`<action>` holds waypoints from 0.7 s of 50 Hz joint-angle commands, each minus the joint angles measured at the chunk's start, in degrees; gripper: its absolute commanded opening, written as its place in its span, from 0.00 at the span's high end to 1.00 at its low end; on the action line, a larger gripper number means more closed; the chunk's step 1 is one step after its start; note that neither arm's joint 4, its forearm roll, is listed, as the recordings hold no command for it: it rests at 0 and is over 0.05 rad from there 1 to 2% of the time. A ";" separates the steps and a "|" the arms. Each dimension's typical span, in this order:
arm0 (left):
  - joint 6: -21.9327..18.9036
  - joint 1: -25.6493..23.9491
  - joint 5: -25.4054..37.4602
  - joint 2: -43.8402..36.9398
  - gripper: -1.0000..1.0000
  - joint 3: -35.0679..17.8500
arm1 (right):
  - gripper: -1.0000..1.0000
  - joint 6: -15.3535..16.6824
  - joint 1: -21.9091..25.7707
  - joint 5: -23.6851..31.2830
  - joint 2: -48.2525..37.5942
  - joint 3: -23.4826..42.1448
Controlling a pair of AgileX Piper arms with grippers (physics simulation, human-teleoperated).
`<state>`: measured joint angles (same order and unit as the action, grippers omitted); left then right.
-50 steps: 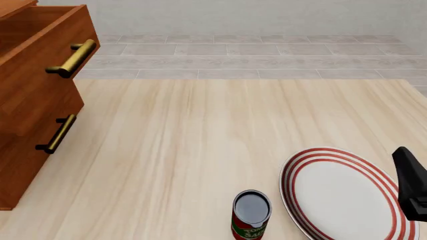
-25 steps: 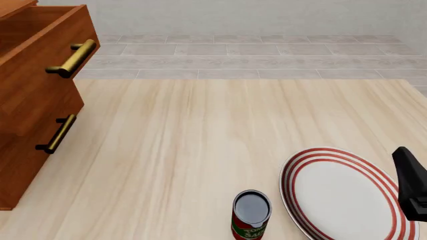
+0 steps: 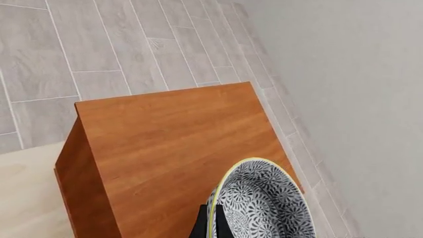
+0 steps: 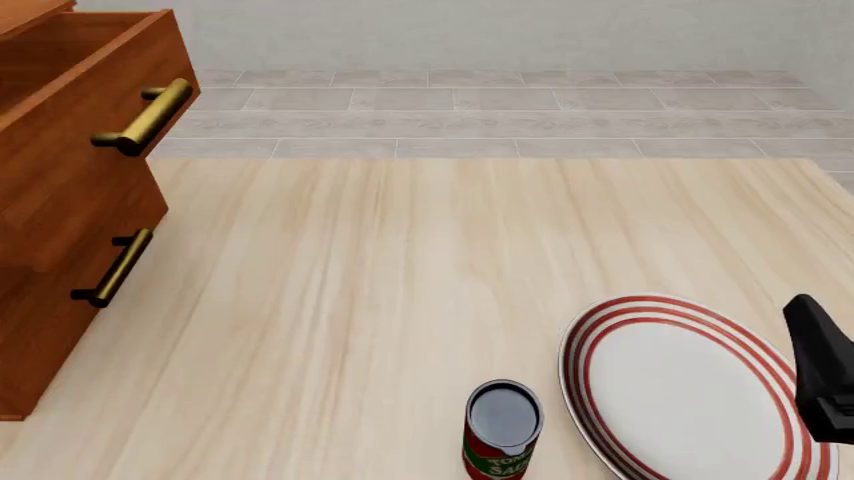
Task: Put the bowl on top of the cabinet.
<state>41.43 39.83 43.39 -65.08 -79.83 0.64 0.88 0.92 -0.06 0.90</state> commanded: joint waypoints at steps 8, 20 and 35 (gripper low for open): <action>0.10 0.16 -1.28 -0.22 1.00 1.06 | 0.00 0.05 0.02 0.01 -0.03 -0.04; 0.37 0.20 -1.90 0.25 1.00 1.84 | 0.00 -0.01 -0.01 -0.36 0.00 -0.46; 1.65 1.09 -3.00 0.79 1.00 3.09 | 0.00 0.07 0.00 -0.21 -0.04 -0.33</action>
<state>42.81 40.29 41.17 -64.77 -77.01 0.67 0.88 0.67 -0.08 0.55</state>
